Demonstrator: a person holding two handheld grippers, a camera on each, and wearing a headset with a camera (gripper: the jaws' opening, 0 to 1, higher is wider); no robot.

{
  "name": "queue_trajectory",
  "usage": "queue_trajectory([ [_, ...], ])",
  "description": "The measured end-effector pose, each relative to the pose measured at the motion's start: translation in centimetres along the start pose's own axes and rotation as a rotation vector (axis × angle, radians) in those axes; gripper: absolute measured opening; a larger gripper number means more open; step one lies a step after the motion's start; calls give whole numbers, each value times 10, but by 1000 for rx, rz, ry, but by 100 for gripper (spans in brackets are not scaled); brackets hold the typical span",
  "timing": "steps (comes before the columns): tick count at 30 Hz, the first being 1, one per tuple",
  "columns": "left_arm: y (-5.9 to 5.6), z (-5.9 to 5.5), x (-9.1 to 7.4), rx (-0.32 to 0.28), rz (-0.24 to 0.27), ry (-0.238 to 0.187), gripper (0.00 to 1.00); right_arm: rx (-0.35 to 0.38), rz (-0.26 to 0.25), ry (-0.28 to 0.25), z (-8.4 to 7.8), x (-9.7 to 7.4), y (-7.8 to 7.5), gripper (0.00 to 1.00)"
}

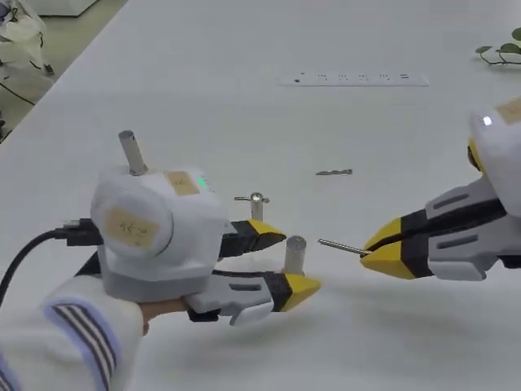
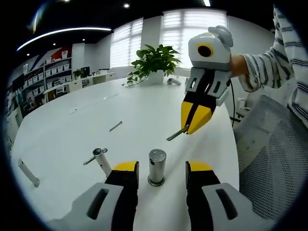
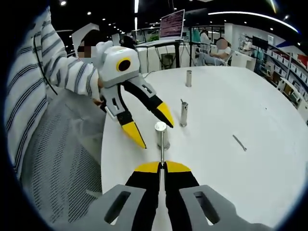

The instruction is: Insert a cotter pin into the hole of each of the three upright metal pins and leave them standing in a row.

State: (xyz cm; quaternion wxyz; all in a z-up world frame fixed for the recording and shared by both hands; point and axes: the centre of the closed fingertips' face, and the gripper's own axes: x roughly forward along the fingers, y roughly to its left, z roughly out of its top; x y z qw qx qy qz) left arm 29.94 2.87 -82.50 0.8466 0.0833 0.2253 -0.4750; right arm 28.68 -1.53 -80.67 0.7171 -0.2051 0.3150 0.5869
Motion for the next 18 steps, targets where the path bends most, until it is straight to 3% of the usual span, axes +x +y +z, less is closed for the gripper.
queue_trajectory([
  [14,6,-11,6,-27,28,17,22,-69,4,54,-2,6,-2,3],
  [18,7,-13,6,-10,28,25,17,-81,5,59,-2,6,-2,3],
])
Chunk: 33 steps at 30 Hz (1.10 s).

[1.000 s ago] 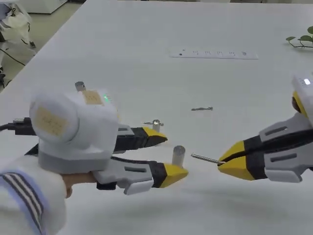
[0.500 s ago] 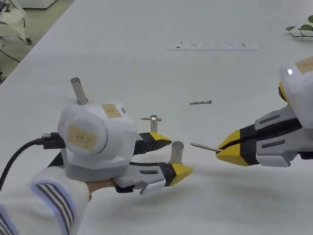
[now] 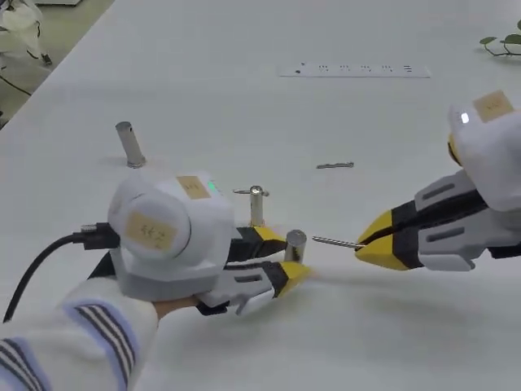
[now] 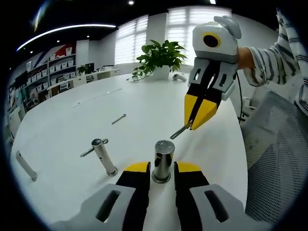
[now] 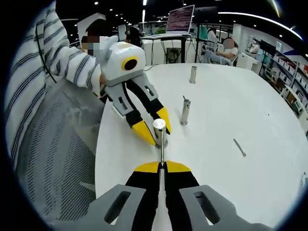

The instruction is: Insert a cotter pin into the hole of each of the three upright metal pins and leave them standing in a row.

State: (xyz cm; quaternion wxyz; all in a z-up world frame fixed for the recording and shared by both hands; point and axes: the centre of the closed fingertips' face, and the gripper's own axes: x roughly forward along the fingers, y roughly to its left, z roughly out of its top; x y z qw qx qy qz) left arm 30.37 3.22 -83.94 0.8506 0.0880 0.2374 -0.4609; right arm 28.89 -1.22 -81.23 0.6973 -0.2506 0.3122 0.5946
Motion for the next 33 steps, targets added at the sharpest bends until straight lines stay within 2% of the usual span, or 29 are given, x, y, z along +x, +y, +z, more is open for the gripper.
queue_trajectory([
  [4,0,-1,0,22,0,3,12,-15,-2,7,0,1,-1,3],
  [18,0,0,2,52,-16,6,11,-55,0,32,1,6,0,3],
  [33,0,-1,2,49,-21,5,11,-73,-5,12,9,16,1,4],
])
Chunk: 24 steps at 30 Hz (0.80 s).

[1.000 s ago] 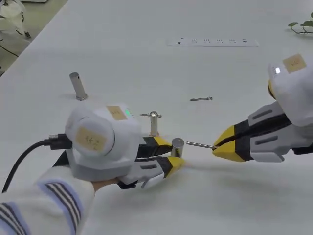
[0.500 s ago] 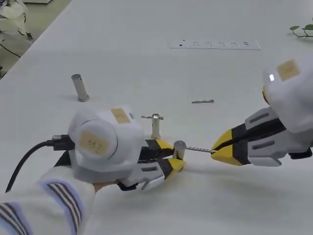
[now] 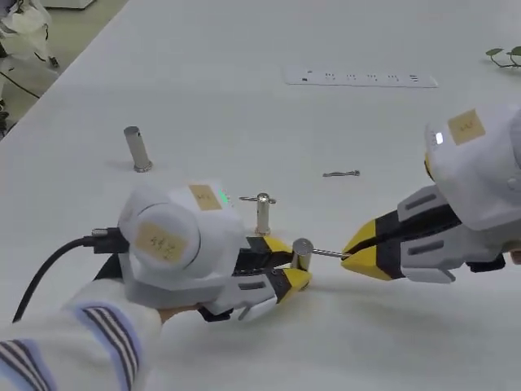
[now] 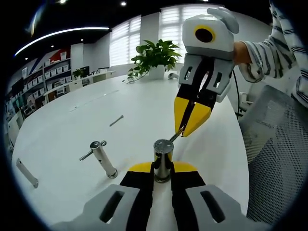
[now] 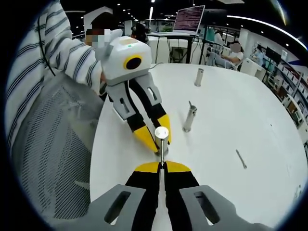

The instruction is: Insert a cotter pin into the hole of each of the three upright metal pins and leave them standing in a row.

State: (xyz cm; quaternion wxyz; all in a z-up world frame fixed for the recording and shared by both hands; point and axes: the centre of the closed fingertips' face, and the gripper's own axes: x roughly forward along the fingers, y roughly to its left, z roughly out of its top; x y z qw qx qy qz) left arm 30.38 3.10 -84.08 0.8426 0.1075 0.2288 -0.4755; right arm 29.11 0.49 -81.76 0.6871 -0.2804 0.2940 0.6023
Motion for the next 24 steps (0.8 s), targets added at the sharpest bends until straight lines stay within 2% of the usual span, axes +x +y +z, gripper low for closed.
queue_trajectory([
  [21,0,-1,0,-41,5,-19,11,2,3,-27,15,12,3,4],
  [24,0,0,0,-52,7,-23,11,22,3,-29,15,13,3,5],
])
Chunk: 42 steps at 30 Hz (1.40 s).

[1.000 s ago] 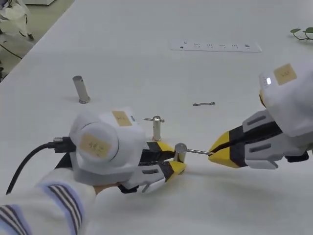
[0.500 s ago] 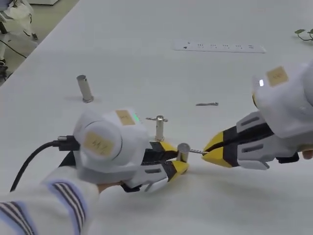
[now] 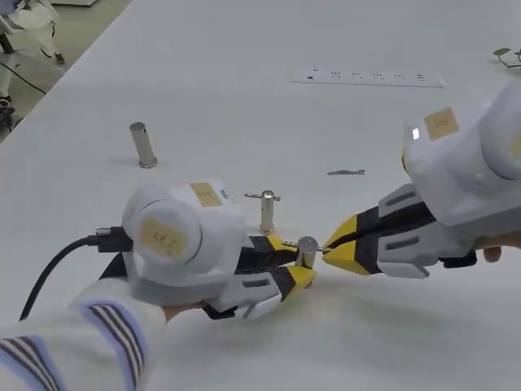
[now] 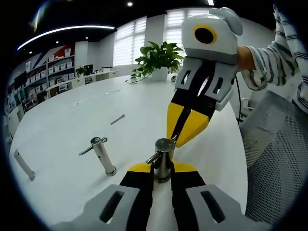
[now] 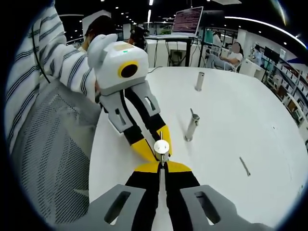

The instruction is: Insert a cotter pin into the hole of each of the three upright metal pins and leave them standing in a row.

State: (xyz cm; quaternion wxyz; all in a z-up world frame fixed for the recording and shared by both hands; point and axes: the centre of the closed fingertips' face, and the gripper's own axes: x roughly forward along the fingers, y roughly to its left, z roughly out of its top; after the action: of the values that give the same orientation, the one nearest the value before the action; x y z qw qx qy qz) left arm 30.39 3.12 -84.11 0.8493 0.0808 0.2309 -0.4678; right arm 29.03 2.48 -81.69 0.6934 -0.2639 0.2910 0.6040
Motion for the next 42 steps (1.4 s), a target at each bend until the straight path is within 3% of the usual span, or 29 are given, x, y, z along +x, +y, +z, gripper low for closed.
queue_trajectory([
  [4,0,0,0,1,0,1,11,-66,-2,22,-4,-3,0,11],
  [16,-1,1,1,2,-5,-1,12,-71,-4,14,-3,-10,-1,5],
  [26,-1,1,1,0,-5,-5,12,-55,-9,-5,5,-3,-2,5],
  [30,0,1,1,-8,-4,-5,12,-2,-13,-28,7,-2,-3,6],
  [35,0,1,1,-13,0,-3,12,-14,-16,-31,7,-2,-3,6],
  [42,-2,0,0,19,-5,13,13,2,-10,-46,6,-1,-1,14],
])
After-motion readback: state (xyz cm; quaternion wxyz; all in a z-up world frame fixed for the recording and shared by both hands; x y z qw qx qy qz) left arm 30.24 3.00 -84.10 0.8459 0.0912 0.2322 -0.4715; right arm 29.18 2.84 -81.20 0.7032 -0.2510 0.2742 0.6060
